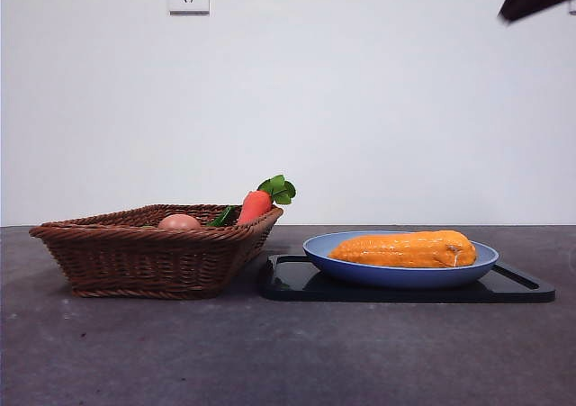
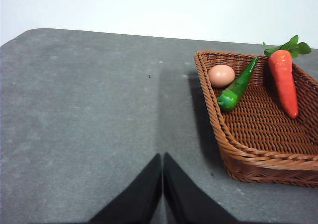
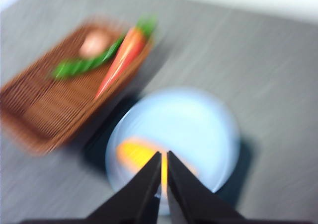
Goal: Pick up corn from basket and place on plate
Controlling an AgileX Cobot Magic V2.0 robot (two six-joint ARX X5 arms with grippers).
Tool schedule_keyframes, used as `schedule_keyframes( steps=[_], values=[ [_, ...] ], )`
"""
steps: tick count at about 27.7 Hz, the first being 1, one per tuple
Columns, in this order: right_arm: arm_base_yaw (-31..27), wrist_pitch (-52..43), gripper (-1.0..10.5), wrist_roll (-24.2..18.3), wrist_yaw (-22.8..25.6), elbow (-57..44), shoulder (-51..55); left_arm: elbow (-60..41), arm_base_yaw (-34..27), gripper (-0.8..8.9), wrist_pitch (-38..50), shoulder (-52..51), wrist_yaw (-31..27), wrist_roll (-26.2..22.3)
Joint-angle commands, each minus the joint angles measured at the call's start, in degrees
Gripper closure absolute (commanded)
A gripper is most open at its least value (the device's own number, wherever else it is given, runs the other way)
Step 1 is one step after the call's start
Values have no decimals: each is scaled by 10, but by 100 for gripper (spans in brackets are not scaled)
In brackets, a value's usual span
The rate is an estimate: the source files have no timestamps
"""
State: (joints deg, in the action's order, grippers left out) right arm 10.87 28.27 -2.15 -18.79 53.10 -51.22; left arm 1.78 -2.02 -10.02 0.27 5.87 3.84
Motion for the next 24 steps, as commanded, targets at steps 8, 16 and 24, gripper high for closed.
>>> schedule_keyframes(
  steps=[8,16,24],
  values=[
    [-150,-167,945,-4,23,-259,293,-16,-2,810,-2,-1,-1,1],
    [-163,-193,945,-4,57,-374,401,-16,-2,810,-2,-1,-1,1],
    [-163,-193,945,-3,58,-459,470,-16,-2,810,-2,-1,-1,1]
  ],
)
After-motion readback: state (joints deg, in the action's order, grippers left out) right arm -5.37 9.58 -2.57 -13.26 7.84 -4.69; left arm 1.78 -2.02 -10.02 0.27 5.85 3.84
